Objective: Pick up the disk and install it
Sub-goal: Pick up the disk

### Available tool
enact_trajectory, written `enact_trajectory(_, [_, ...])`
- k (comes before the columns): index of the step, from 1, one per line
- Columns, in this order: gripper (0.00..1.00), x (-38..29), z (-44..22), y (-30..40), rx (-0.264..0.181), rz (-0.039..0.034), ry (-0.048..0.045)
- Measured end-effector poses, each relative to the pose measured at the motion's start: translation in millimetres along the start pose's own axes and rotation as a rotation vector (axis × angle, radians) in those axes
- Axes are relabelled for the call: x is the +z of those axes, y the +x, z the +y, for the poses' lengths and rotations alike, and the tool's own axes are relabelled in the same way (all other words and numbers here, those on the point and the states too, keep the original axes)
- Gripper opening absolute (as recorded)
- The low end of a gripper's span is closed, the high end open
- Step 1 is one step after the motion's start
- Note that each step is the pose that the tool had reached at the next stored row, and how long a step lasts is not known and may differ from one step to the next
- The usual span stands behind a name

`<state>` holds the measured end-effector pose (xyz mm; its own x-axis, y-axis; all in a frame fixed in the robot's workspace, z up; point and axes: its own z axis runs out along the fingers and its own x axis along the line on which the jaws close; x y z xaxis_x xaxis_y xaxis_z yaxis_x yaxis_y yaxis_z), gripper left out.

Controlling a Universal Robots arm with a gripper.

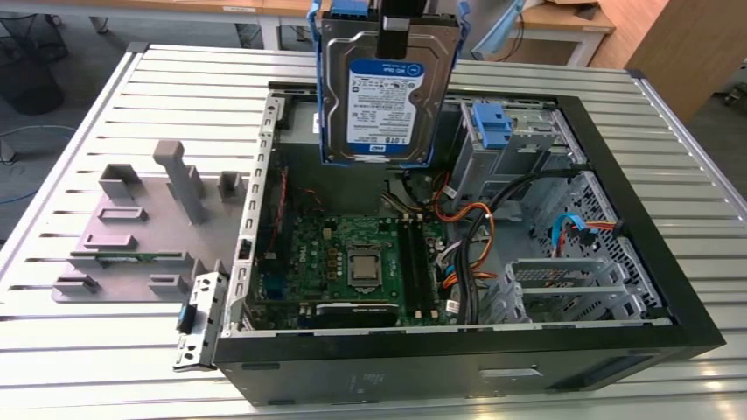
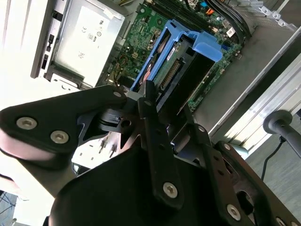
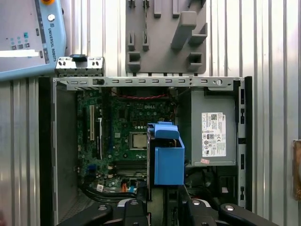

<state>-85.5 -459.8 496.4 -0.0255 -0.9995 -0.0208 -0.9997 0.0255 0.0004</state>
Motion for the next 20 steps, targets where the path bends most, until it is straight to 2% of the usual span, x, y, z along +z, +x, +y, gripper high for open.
enact_trajectory(8, [0.35,0.4,-0.2,8.9,0.000,0.0000,0.0000])
enact_trajectory(20, [0.35,1.0,-0.8,31.1,0.000,0.0000,0.0001])
